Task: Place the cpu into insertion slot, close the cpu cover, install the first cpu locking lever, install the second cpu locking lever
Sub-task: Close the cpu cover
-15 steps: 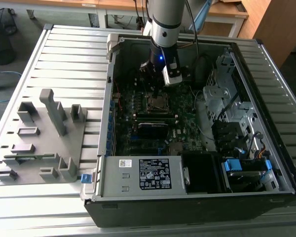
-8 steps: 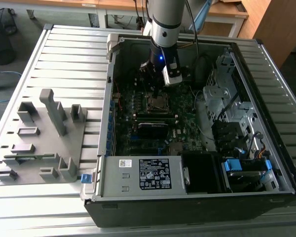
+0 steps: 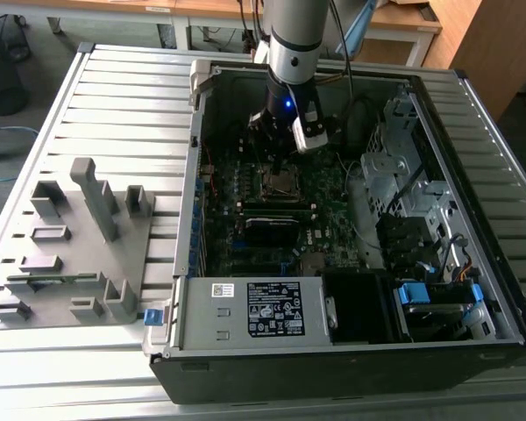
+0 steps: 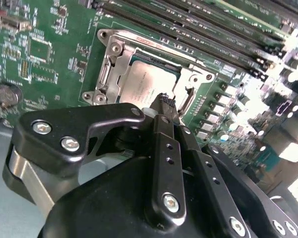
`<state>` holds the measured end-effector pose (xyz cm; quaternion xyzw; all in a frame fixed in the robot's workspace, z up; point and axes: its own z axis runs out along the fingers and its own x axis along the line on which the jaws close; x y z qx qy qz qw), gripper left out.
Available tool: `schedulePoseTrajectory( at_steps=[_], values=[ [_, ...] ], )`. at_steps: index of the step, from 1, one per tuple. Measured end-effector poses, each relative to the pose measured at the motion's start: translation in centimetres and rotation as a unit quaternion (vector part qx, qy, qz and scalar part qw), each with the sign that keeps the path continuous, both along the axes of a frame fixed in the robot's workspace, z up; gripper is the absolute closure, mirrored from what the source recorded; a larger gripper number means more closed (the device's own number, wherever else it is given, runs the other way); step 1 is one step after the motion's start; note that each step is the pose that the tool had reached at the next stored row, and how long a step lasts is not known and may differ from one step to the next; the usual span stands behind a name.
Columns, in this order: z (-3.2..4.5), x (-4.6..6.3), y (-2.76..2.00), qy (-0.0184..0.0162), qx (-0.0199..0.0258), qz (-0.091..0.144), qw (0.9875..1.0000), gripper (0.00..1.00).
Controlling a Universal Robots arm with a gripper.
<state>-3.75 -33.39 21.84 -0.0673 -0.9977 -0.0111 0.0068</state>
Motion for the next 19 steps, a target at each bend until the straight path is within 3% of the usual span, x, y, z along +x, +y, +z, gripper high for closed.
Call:
schedulePoseTrajectory(
  at_steps=[3, 5, 16, 19],
  values=[
    [-0.03, 0.00, 0.00, 0.0000, 0.0000, 0.028, 0.9996, 0.89],
    [-0.06, 0.00, 0.00, 0.0000, 0.0000, 0.073, 0.9973, 0.89],
    [-0.06, 0.00, 0.00, 0.0000, -0.0001, 0.077, 0.9970, 0.89],
    [-0.07, 0.00, 0.00, 0.0000, -0.0001, 0.092, 0.9958, 0.89]
  ],
)
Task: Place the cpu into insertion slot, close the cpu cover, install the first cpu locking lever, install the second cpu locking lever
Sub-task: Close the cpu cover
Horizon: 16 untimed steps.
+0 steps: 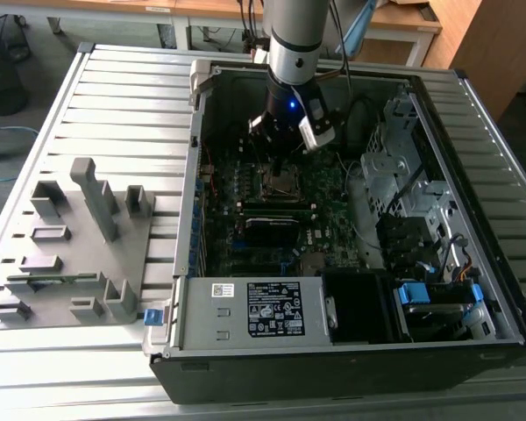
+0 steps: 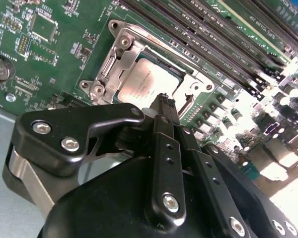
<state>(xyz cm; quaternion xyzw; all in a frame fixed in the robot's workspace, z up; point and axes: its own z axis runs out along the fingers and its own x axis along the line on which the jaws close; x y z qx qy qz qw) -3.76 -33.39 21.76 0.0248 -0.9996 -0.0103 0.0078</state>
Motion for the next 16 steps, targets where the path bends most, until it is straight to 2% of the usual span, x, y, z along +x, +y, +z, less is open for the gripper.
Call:
schedulePoseTrajectory(
  at_steps=[5, 10, 13, 16],
  values=[
    [-0.03, 0.00, 0.00, -0.0001, 0.0000, 0.037, 0.9993, 0.89],
    [-0.03, -0.01, 0.00, 0.0000, 0.0001, 0.037, 0.9993, 0.89],
    [-0.11, -0.01, 0.00, 0.0000, 0.0001, 0.014, 0.9999, 0.89],
    [-0.23, -0.02, 0.00, 0.0000, 0.0001, -0.012, 0.9999, 0.89]
  ],
)
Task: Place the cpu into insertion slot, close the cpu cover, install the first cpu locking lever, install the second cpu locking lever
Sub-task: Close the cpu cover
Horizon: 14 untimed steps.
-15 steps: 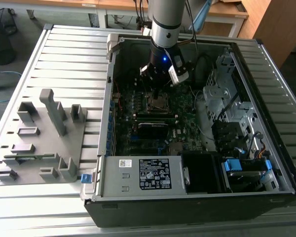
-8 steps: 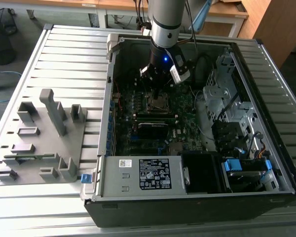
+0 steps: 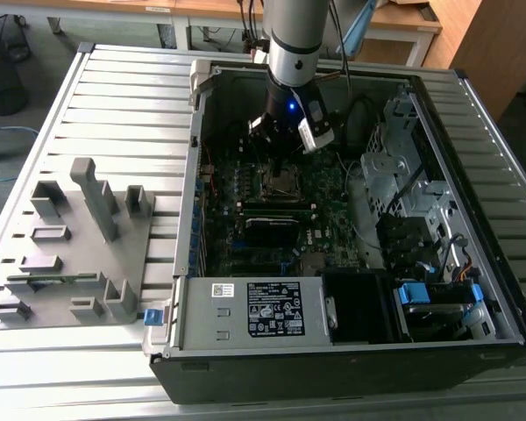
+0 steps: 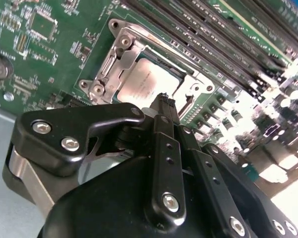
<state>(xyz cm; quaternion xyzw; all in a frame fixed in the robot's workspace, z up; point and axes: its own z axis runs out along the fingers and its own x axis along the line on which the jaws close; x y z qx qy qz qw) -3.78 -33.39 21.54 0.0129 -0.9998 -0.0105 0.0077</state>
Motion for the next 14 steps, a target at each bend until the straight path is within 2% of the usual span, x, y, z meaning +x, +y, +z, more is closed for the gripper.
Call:
schedulePoseTrajectory(
  at_steps=[5, 9, 14],
  values=[
    [-0.28, -0.5, 0.00, 0.0000, -0.0004, -0.020, 0.9998, 0.89],
    [-0.61, -1.2, 0.00, 0.0000, -0.0017, -0.026, 0.9997, 0.89],
    [-0.83, -1.3, -0.03, -0.0001, -0.0030, -0.029, 0.9996, 0.89]
  ],
)
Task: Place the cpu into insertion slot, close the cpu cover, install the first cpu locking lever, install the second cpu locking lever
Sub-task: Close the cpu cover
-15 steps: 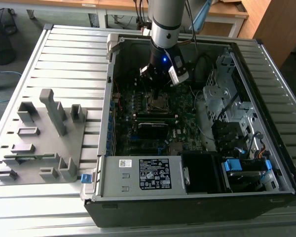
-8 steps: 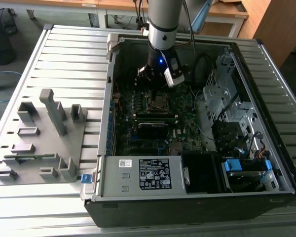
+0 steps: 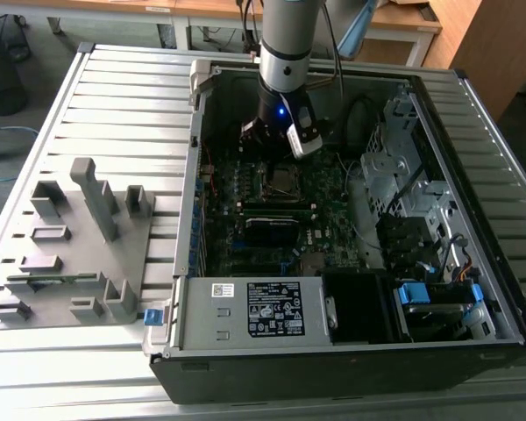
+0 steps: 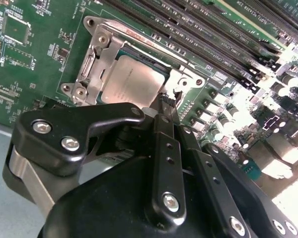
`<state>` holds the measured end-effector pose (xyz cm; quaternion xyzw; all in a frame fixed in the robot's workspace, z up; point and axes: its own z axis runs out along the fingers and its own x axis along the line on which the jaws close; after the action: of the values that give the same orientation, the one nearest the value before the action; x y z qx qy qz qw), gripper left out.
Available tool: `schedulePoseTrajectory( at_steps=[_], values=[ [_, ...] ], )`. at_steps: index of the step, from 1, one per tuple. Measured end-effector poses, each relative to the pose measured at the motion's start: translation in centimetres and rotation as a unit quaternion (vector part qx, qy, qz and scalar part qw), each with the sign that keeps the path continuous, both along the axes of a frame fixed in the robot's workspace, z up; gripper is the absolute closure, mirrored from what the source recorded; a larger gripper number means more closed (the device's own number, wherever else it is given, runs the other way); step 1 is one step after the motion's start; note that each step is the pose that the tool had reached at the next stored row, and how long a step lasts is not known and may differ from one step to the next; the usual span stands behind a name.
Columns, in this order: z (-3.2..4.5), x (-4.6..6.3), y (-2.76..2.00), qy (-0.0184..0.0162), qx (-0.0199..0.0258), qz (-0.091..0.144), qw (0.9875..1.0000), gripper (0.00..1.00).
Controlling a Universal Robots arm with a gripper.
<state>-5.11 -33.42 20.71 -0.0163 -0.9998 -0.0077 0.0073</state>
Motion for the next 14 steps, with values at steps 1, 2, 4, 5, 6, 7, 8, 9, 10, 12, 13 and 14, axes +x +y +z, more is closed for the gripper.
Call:
schedulePoseTrajectory(
  at_steps=[1, 2, 4, 5, 6, 7, 8, 9, 10, 12, 13, 14],
  values=[
    [-0.07, -0.05, 0.00, 0.0000, -0.0003, 0.000, 1.0000, 0.89],
    [-0.16, -0.09, 0.00, 0.0000, -0.0006, -0.001, 1.0000, 0.89],
    [-0.33, -0.12, 0.00, 0.0000, -0.0013, -0.001, 1.0000, 0.89],
    [-0.35, -0.12, -0.01, 0.0001, -0.0014, -0.002, 1.0000, 0.89],
    [-0.35, -0.12, -0.01, 0.0001, -0.0015, -0.002, 1.0000, 0.89],
    [-0.37, -0.13, -0.01, 0.0001, -0.0015, -0.002, 1.0000, 0.89],
    [-0.43, -0.13, 0.00, 0.0000, -0.0013, -0.002, 1.0000, 0.89],
    [-0.52, -0.14, 0.00, 0.0000, -0.0014, -0.002, 1.0000, 0.89],
    [-0.60, -0.16, 0.00, 0.0000, -0.0014, -0.002, 1.0000, 0.89],
    [-0.70, -0.18, -0.01, 0.0000, -0.0016, -0.002, 1.0000, 0.89],
    [-0.70, -0.18, -0.01, 0.0001, -0.0016, -0.002, 1.0000, 0.89],
    [-0.70, -0.18, -0.01, 0.0001, -0.0017, -0.002, 1.0000, 0.89]
  ],
)
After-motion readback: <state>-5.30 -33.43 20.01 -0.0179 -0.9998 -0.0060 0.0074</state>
